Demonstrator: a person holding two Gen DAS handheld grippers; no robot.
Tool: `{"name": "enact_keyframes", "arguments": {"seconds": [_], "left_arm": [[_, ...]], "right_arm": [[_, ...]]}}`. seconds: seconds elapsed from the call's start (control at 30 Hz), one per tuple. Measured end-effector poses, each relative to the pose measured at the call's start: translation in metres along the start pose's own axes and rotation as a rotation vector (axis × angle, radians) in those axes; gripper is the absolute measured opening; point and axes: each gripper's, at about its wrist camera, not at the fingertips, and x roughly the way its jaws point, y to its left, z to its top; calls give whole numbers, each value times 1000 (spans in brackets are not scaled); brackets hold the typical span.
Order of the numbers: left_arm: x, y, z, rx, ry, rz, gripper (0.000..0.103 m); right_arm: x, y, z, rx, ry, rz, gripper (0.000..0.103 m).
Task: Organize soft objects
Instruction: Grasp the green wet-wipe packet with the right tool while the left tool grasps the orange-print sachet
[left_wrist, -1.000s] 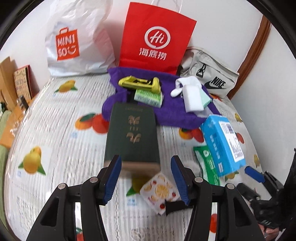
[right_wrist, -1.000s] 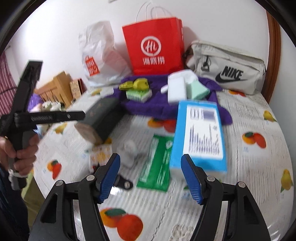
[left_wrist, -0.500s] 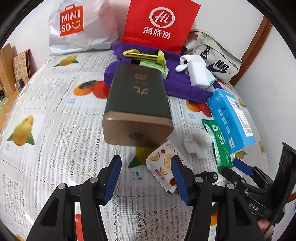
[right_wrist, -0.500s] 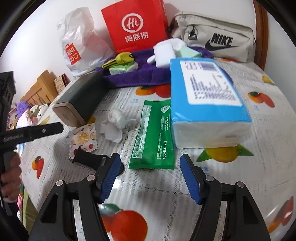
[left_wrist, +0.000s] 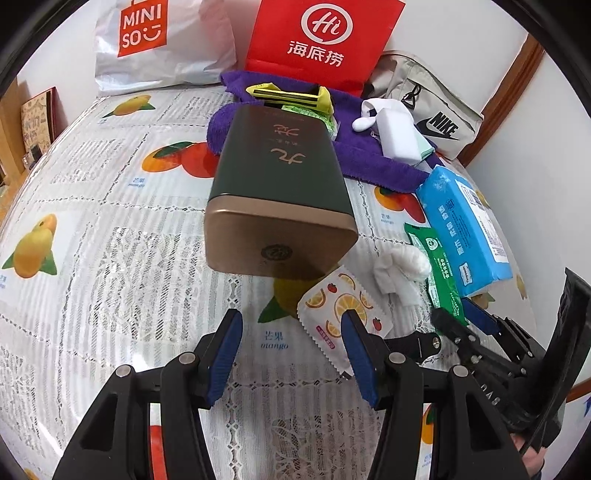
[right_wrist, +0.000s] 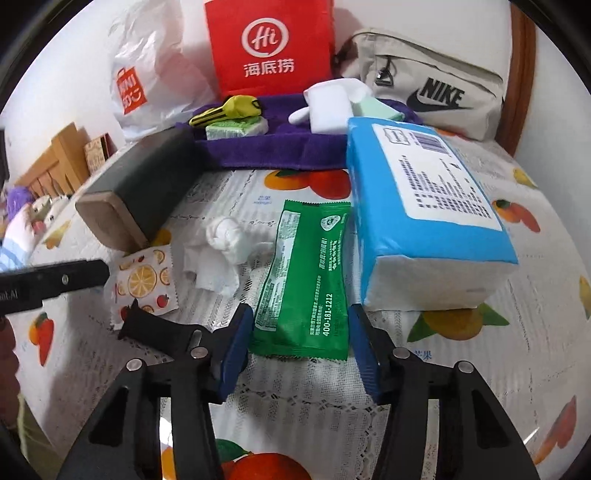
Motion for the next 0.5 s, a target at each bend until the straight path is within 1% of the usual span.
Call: {"name": "enact_keyframes", "arguments": {"seconds": [0.03,0.07,0.1,0.13,0.2,0.33,0.4,0.5], "left_arm": [[-2,0,0,-1,-3,0,53],[-4,0,-1,-2,-7,1,53],[-8,1,-2,-2,-14,1,53],[-11,0,-3,-2,-18,1,53],[-17,-1,-6,-3,-27,-5,53],[-24,-5,-11,3,-35,-2,53],[-28,-6,-14,1,-37,-3,53],[-32,-10,-19,13,-46,-2,53]], "right_arm": [[-2,-4,0,17,-2,10,41],[-5,-6,0,30,-6,19,15],[-5,-9,0,44,1,33,10],[-6,-15,0,70,20,71,10],[-8,-18,-3,90,34,107,10],[-18,-22,-13,87,28,120,8],[-25,-23,-16,87,13,125,4],[-36,-24,-19,83,3,155,4]]}}
